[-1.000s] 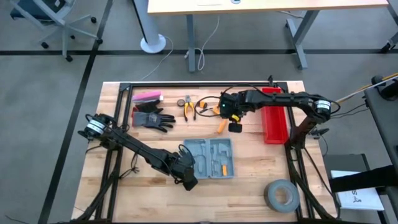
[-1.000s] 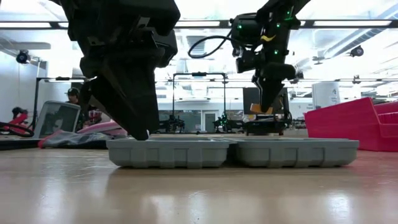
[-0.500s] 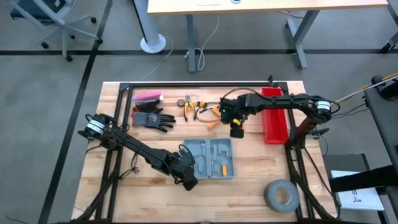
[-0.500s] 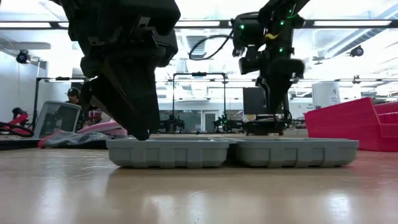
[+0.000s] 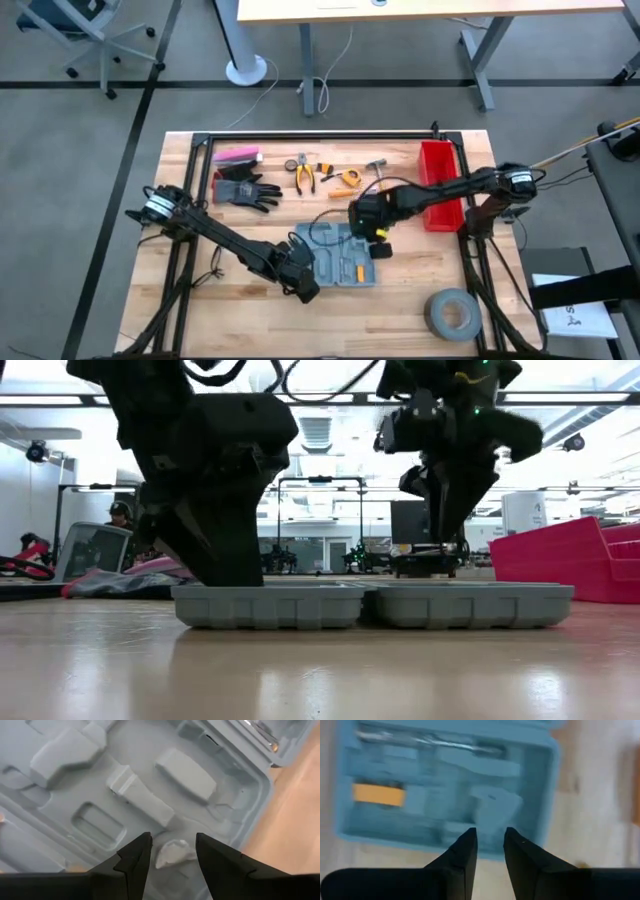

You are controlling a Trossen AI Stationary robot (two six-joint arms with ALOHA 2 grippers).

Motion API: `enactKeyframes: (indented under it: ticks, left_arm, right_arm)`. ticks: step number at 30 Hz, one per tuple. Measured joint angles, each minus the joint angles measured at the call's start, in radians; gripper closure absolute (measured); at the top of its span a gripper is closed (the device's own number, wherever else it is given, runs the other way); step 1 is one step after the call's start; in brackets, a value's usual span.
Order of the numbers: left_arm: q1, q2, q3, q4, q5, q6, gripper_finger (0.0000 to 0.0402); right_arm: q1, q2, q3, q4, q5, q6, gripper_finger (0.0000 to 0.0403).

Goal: Prefit tool cases
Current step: Remove the screwdriver bit set from the pre-fit tool case

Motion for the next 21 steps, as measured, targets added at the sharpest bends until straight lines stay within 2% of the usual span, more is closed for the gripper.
enactKeyframes:
  ticks: [5,12,21]
  left_arm:
    - [0.003,0.000,0.000,0.001,-0.004,0.014,0.0237]
    - [-0.005,0.000,0.000,0.003,0.053,0.025,0.0237]
    - [-0.046,0.000,0.000,0.005,0.077,-0.019,0.0237]
  right_arm:
    - [0.072,0.006,-0.010,0.060,0.000,0.049,0.0321]
    - [0.162,0.007,-0.031,0.111,0.000,0.067,0.0332]
    - [0.215,0.007,-0.040,0.132,0.005,0.129,0.0317]
